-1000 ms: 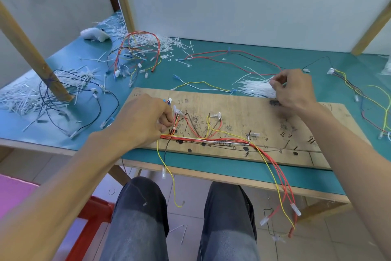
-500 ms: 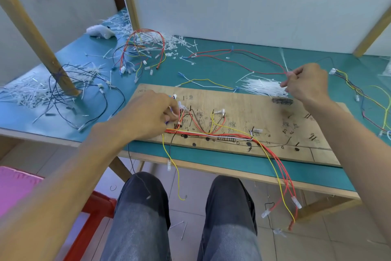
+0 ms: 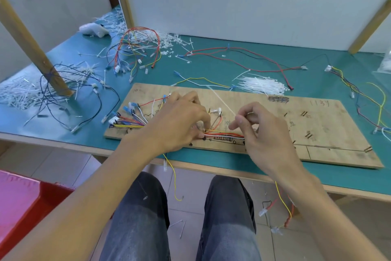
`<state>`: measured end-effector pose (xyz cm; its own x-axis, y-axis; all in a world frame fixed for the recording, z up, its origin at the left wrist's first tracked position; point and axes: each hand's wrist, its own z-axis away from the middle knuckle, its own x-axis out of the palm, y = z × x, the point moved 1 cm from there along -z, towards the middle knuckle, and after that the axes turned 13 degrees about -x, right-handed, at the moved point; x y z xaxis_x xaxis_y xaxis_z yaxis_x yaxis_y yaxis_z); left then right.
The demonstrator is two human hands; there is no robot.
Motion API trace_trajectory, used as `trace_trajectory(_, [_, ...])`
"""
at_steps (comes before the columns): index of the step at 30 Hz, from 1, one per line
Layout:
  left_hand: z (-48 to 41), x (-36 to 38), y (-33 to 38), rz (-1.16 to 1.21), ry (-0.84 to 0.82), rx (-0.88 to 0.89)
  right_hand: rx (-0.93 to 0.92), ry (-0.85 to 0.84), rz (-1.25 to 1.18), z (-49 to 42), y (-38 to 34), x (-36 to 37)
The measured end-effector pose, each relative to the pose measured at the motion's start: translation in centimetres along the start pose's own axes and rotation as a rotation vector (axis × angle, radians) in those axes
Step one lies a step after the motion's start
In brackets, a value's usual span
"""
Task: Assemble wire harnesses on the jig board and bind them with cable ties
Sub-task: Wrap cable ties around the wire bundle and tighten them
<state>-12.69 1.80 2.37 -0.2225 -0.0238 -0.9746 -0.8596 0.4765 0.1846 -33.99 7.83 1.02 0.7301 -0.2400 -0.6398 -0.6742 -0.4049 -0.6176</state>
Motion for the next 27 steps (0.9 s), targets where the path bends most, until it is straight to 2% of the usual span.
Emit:
trace_trajectory(5, [0.7, 1.1, -0.1, 0.071, 0.076, -0.07, -0.016, 0.119, 0.02, 2.5, 1.4, -0.4])
trace_trajectory(8, [1.4, 1.6, -0.1, 0.053, 0.153, 0.002, 0.032, 0.186, -0.006, 3.6, 2.4, -1.0])
trace_trajectory(11, [1.8, 2.3, -0.2, 0.018, 0.254, 0.099, 0.071, 0.193, 0.003, 4.3, 3.3, -1.2])
trace_trajectory(15, [2.0, 3.3, 0.1, -0.01, 0.352, 0.113, 0.061, 0.146, 0.071, 4.5, 3.7, -1.2])
trace_trajectory(18, [2.6, 3.9, 0.4, 0.055, 0.444, 0.117, 0.038, 0.124, 0.136, 4.4, 3.7, -1.1])
trace_trajectory(27, [4.0, 4.4, 1.9, 0.009, 0.388, -0.074, -0.093, 0.086, 0.305, 4.4, 3.3, -1.1])
